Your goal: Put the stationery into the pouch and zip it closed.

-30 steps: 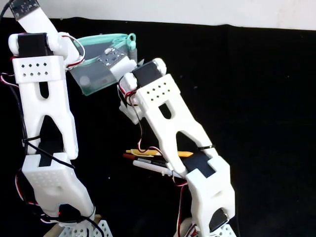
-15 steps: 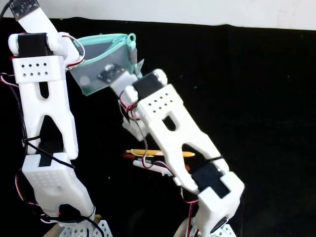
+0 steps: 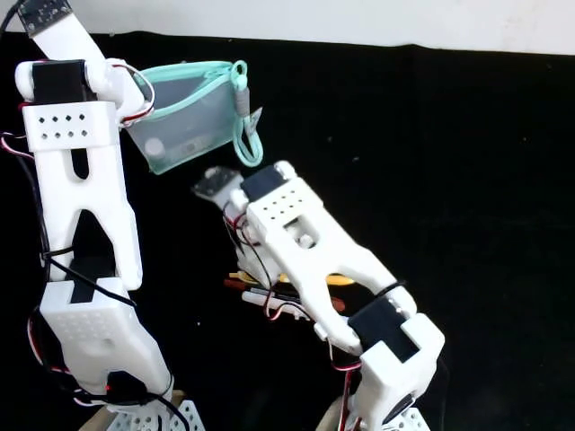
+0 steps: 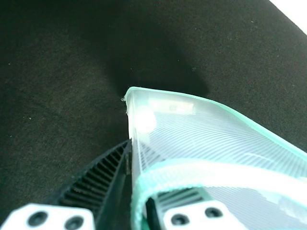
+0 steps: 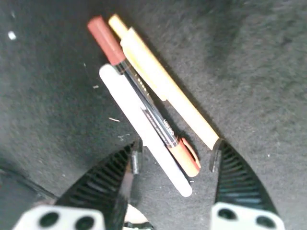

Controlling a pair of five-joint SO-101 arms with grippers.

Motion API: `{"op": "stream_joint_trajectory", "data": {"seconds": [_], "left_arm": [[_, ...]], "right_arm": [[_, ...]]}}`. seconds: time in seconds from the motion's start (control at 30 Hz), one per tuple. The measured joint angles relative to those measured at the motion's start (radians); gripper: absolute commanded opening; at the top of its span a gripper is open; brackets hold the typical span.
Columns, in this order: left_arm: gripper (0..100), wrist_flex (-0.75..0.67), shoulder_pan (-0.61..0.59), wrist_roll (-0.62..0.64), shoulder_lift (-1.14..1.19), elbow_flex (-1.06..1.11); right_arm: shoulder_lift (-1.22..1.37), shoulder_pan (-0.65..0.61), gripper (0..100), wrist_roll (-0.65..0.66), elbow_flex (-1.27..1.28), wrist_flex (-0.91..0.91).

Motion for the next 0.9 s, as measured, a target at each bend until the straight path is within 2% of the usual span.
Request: {"op": "stream_joint_trajectory", "data": {"seconds": [0.33,0.9], "left_arm": [[1,0.0,0.0,0.0,0.0,0.0],[1,0.0,0.0,0.0,0.0,0.0]], "right_arm": [[0.0,0.0,23.1,0.23,0.017,-0.015],[-0.008,0.003,23.1,0.313,0.249,-0.413]]}}
